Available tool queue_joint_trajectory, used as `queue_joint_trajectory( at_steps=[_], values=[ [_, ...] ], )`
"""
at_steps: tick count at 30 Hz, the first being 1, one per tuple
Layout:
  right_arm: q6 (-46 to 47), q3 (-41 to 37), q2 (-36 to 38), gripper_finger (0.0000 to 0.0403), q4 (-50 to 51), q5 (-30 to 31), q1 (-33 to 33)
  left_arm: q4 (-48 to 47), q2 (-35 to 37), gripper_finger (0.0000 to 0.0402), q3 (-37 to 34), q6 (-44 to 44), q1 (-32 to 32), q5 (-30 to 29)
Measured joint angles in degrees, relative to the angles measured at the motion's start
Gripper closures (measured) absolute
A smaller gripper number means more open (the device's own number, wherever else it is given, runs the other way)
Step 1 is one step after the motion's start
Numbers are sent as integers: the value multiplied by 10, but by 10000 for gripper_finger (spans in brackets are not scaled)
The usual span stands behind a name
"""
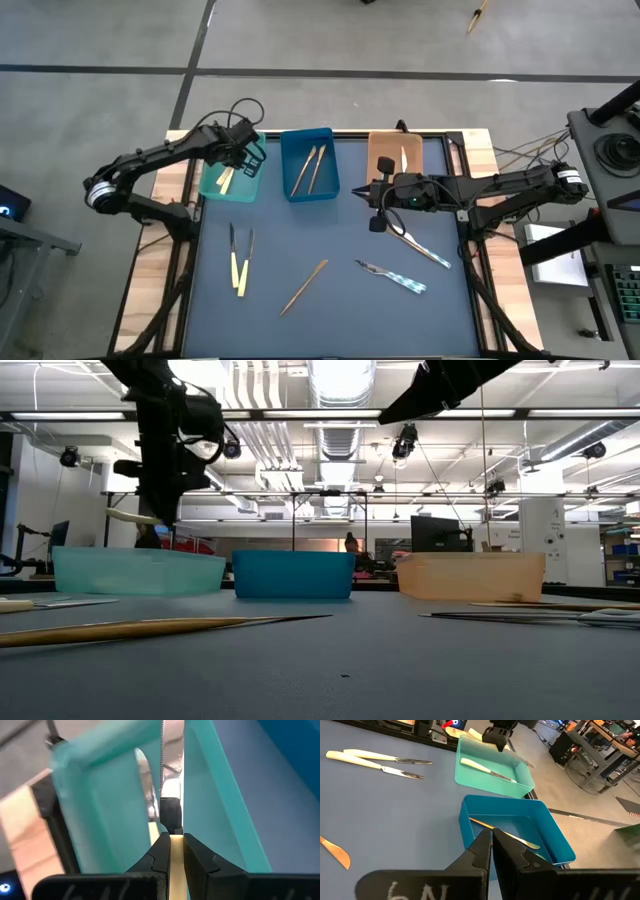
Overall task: Sort silverware by color (type)
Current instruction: Put the yellow knife into the green bin
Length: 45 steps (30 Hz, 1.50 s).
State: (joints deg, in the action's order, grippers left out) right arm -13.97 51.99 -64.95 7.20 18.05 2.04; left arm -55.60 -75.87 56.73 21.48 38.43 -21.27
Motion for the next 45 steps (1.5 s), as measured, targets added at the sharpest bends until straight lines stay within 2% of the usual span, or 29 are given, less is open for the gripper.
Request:
queue_joint_trajectory(
  at_steps=[3, 23, 32, 45],
  values=[
    [0, 0, 0, 394, 0, 0, 0, 0, -20, 389, 0, -6, 7, 18],
    [8, -4, 0, 394, 10, 0, 0, 22, -123, 389, 0, -17, 68, 45],
    [9, -8, 0, 394, 2, 0, -5, 26, -145, 389, 0, -20, 75, 70],
    [13, -10, 0, 394, -2, 0, -6, 47, -199, 389, 0, -19, 75, 68]
  ],
)
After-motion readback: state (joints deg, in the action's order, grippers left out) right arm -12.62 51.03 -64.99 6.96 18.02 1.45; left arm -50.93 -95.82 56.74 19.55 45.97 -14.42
